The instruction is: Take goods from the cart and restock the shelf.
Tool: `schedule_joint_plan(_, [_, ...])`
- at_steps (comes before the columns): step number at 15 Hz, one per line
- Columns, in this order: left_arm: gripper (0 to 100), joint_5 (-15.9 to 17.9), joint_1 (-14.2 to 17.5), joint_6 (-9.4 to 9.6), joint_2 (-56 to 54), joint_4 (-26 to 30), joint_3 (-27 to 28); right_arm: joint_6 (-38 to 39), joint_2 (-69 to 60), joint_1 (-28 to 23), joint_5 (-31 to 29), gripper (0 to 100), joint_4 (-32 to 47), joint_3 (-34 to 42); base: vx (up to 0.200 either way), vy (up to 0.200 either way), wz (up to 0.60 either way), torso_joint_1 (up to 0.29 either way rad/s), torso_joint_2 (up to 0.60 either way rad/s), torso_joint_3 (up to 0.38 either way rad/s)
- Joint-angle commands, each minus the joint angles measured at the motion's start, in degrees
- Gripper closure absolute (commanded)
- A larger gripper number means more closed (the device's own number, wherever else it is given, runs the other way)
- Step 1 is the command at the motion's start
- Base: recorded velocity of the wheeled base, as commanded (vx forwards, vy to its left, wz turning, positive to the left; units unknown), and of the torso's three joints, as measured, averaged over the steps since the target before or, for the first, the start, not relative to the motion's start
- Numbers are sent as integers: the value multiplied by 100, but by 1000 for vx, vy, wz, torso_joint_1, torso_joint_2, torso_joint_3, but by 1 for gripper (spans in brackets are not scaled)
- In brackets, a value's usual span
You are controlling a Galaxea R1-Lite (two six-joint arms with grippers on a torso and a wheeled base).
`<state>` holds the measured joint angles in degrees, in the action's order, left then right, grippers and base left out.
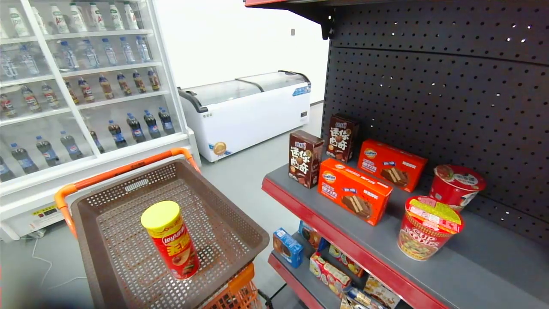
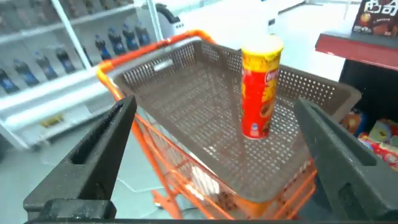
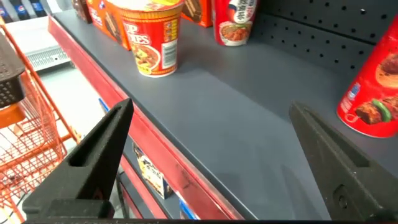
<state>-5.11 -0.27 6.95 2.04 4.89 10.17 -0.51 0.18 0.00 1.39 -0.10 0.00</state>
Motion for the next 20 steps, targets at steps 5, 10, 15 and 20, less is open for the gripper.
schedule_joint_plan(5, [0, 150, -105, 518, 4085, 1990, 3659, -2, -1, 0, 2, 0, -8, 0, 0, 0, 0, 0, 0, 0])
schedule_joint_plan(10, [0, 1240, 115, 210, 5588, 1664, 3404, -2, -1, 0, 2, 0, -8, 0, 0, 0, 0, 0, 0, 0])
schedule_joint_plan(15, [0, 1293, 150, 202, 6441, 961, 2868, -2, -1, 0, 2, 0, 1, 0, 0, 0, 0, 0, 0, 0])
schedule_joint_plan(20, [0, 1302, 97, 193, 7267, -1201, 1515, -2, 8, 0, 2, 0, -8, 0, 0, 0, 0, 0, 0, 0])
